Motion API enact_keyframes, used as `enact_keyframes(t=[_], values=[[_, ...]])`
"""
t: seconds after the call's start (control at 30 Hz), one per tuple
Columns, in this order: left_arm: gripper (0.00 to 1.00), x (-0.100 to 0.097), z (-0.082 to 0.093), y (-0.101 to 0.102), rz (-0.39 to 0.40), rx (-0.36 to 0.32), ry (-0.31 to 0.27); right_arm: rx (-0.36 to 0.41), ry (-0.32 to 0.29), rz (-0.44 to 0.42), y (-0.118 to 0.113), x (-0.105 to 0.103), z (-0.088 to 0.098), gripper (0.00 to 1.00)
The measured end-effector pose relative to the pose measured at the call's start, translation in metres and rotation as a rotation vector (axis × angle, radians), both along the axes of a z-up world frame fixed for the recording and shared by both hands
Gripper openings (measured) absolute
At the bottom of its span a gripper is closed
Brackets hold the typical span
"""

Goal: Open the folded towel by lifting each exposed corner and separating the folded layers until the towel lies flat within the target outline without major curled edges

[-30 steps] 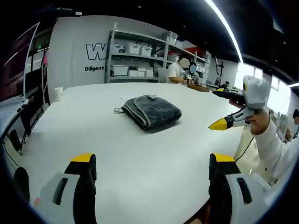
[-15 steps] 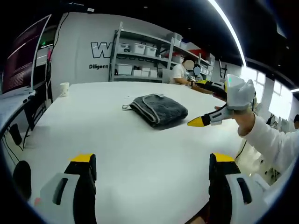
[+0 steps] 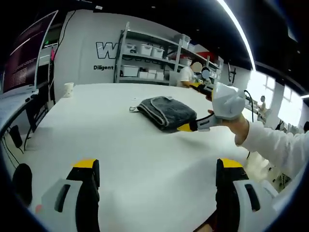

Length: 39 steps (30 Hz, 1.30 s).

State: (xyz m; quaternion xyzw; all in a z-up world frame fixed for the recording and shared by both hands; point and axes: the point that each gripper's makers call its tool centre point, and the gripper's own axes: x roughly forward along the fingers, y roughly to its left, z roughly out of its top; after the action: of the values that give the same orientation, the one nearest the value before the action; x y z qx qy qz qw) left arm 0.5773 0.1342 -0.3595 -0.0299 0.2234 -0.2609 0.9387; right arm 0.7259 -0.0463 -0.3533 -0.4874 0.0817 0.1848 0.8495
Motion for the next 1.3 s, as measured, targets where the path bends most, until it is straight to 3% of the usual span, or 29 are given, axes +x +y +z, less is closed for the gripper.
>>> enact_keyframes(t=[0.23, 0.53, 0.9, 1.1, 1.23, 1.3], values=[[1.0, 0.003, -0.006, 0.005, 0.014, -0.011, 0.014, -0.006, 0.005, 0.016, 0.014, 0.006, -0.012, 0.99], [1.0, 0.005, -0.009, 0.009, 0.023, -0.016, 0.027, -0.012, -0.008, 0.003, 0.012, 0.013, -0.014, 0.81], [1.0, 0.007, -0.01, 0.011, 0.028, -0.025, 0.034, -0.069, -0.023, 0.03, 0.02, 0.016, -0.023, 0.71], [1.0, 0.006, -0.01, 0.014, 0.033, -0.027, 0.035, -0.12, -0.015, 0.081, 0.028, 0.012, -0.032, 0.51], [1.0, 0.006, -0.01, 0.015, 0.036, -0.03, 0.034, -0.15, 0.019, 0.123, 0.034, 0.006, -0.043, 0.26], [1.0, 0.006, -0.01, 0.016, 0.038, -0.032, 0.034, -0.171, 0.025, 0.13, 0.036, 0.005, -0.047, 0.21]])
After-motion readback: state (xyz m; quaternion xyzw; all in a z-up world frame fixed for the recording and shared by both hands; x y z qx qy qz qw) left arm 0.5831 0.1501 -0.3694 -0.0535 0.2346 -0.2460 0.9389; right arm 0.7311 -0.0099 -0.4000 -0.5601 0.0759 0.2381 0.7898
